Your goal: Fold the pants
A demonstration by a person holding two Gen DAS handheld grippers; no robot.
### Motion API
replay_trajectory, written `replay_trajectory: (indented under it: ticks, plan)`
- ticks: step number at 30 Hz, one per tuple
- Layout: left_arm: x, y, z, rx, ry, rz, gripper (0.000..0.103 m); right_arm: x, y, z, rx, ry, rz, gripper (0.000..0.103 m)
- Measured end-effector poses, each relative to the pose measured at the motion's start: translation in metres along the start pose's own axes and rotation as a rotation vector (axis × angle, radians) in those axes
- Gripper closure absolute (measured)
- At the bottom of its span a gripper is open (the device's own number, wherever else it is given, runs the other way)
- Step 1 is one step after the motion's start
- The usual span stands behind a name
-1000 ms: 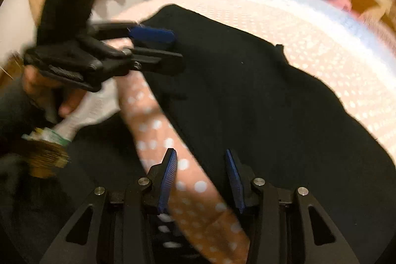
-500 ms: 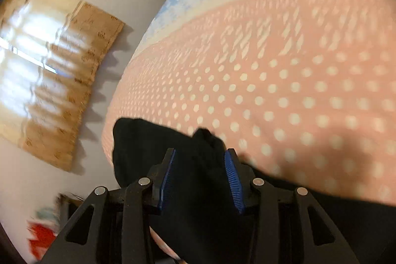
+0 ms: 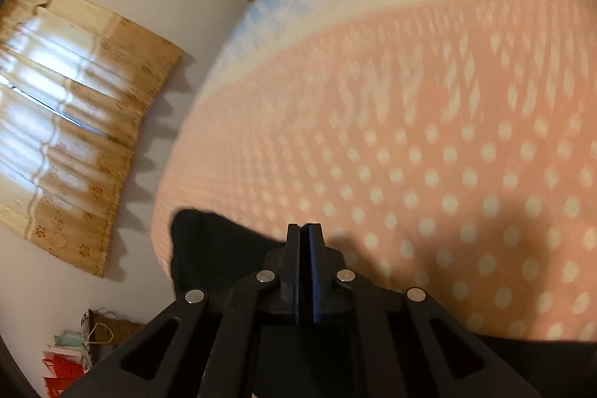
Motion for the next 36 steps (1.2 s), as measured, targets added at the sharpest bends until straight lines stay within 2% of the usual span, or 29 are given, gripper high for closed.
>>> replay_trajectory:
  ticks: [2, 3, 5, 7, 9, 11, 12, 13, 16, 19, 22, 24, 28, 30, 33, 36]
  plan:
    - [0.002, -0.002, 0.000, 0.001, -0.001, -0.002, 0.005, -0.006, 0.005, -0.007, 0.021, 0.024, 0.016, 0.100]
    - [0.003, -0.002, 0.001, 0.001, -0.006, -0.004, 0.004, -0.008, 0.002, -0.007, 0.012, 0.041, 0.031, 0.100]
    - [0.004, -0.003, 0.002, 0.003, -0.022, -0.014, 0.003, -0.002, -0.013, -0.003, -0.023, 0.092, 0.114, 0.100]
    - [0.005, -0.003, 0.004, 0.003, -0.040, -0.026, 0.003, 0.010, -0.026, 0.006, -0.077, 0.106, 0.133, 0.099]
    - [0.005, -0.003, 0.004, -0.002, -0.050, -0.030, 0.003, 0.015, -0.028, 0.011, -0.071, 0.133, 0.151, 0.097]
    - [0.006, -0.002, 0.004, -0.004, -0.049, -0.024, 0.003, 0.018, -0.015, 0.013, -0.039, 0.108, 0.131, 0.085]
    - [0.006, -0.001, 0.004, -0.006, -0.048, -0.017, 0.002, 0.020, -0.003, 0.014, -0.012, 0.109, 0.148, 0.067]
    - [0.005, -0.001, 0.005, -0.011, -0.049, -0.011, 0.001, 0.021, 0.007, 0.015, 0.009, 0.118, 0.160, 0.055]
    - [0.008, -0.001, 0.009, -0.034, -0.083, 0.000, 0.000, 0.024, 0.057, 0.026, 0.076, 0.193, 0.203, 0.055]
    - [0.008, 0.001, 0.011, -0.055, -0.122, -0.004, 0.000, 0.027, 0.096, 0.051, 0.093, 0.238, 0.204, 0.055]
    - [0.008, 0.003, 0.010, -0.066, -0.098, 0.017, 0.000, 0.049, 0.120, 0.078, 0.081, 0.230, 0.257, 0.055]
    - [0.008, 0.007, 0.003, -0.066, -0.042, 0.054, 0.000, 0.066, 0.128, 0.089, 0.078, 0.192, 0.293, 0.055]
    - [0.013, 0.018, -0.019, -0.024, 0.089, 0.160, 0.000, 0.077, 0.148, 0.098, 0.160, 0.119, 0.215, 0.055]
    - [0.013, 0.016, -0.025, -0.015, 0.088, 0.147, 0.000, 0.062, 0.143, 0.100, 0.150, 0.147, 0.157, 0.055]
    - [0.009, 0.004, -0.024, -0.026, 0.089, 0.106, 0.000, 0.023, 0.117, 0.118, 0.073, 0.263, 0.072, 0.055]
    - [0.003, -0.007, -0.012, -0.082, 0.114, 0.105, 0.000, 0.008, 0.080, 0.149, -0.060, 0.289, -0.002, 0.055]
Point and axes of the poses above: each gripper's, at about its wrist camera, not at the fingertips, and y roughly against the way its jaws point, x to its right, z to its underside, the point moved 8 cm from there along -y, roughly the way its jaws point, and after that the axes turned 9 degrees about y, right-handed, at the moved point
